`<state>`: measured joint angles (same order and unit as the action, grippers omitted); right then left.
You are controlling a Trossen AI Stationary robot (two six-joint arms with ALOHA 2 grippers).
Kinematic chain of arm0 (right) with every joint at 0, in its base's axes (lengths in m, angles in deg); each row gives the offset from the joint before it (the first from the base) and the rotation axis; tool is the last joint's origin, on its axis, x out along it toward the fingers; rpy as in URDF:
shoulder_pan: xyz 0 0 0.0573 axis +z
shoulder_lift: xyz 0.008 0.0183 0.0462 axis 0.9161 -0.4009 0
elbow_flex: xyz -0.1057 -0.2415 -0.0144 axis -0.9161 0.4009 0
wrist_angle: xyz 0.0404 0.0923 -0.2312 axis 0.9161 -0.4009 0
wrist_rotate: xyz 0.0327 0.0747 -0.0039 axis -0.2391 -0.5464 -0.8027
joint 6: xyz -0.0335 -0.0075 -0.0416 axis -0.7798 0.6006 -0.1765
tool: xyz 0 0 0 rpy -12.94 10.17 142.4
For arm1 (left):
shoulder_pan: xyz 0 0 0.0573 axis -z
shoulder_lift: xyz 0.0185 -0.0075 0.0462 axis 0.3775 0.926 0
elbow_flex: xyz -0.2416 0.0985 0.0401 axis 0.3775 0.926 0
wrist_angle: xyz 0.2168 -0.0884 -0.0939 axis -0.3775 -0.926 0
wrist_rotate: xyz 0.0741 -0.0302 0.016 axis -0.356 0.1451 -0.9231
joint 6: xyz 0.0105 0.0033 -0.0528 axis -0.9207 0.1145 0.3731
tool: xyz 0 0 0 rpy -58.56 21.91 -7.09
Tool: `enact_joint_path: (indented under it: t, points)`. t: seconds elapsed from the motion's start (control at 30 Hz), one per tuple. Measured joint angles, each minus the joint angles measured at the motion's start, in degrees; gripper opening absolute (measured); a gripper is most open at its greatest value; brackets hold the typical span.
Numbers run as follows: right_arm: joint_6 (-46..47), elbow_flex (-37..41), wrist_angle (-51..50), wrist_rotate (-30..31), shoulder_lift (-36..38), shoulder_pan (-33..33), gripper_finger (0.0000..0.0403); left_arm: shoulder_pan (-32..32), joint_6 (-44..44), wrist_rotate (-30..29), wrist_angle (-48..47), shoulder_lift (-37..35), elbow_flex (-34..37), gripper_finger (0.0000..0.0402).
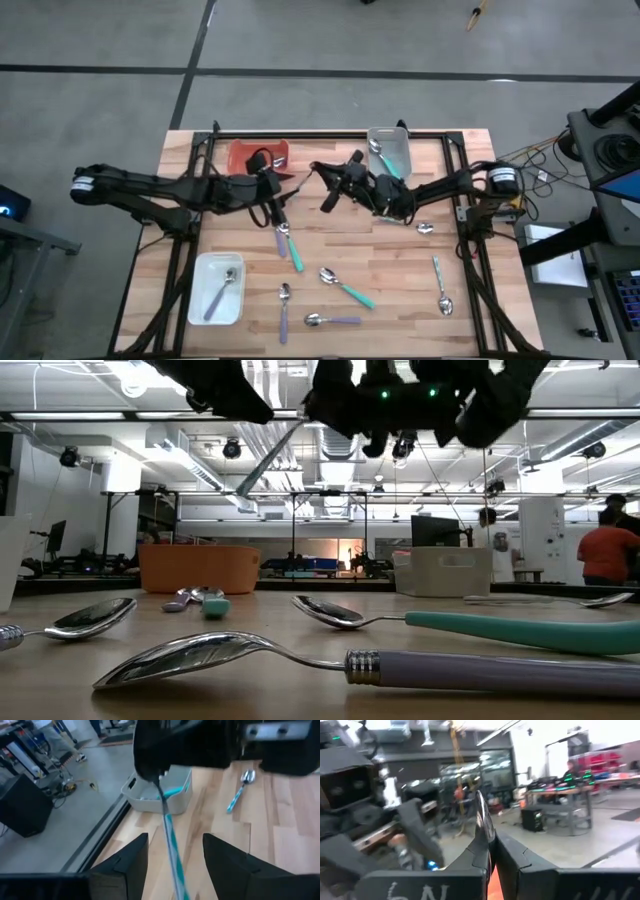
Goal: Sort silverware by color (type)
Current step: Put the bottom left blue patterned spoon into the orange bin
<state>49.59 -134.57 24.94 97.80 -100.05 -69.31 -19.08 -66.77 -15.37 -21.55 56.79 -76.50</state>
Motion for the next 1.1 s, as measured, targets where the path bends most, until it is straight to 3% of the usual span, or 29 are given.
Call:
enact_joint_path:
  t: [0.13, 0.27, 0.43, 0.77, 0.9, 1.1]
  points:
    - [-1.12, 0.17, 11.40, 6.90, -5.47, 1.11, 0.0009, -0.12, 0.02, -1.43, 4.96, 0.26, 1.87, 0.0162]
    - [-3.09, -2.21, 21.13, 8.02, -10.91, 1.89, 0.0009, -0.16, -0.41, -6.19, 11.06, 1.29, 3.93, 0.0162]
    - [-3.92, -5.94, 21.31, 8.65, -14.43, 1.95, 0.0009, -0.17, -1.32, -6.30, 17.04, 3.59, 5.99, 0.0161]
    - [-4.96, -8.45, 21.46, 8.50, -15.28, 2.21, 0.0009, -0.15, -4.31, -17.04, 17.02, 8.43, 5.42, 0.0153]
    - [-5.36, -8.45, 21.35, 9.75, -15.28, 2.19, 0.0009, -0.22, -4.28, -18.28, 17.07, 9.16, 5.40, 0.0119]
    - [-5.61, -8.43, 20.13, 9.94, -15.28, 2.19, 0.0017, -0.17, -0.77, -17.70, 16.48, 9.32, 5.38, 0.0022]
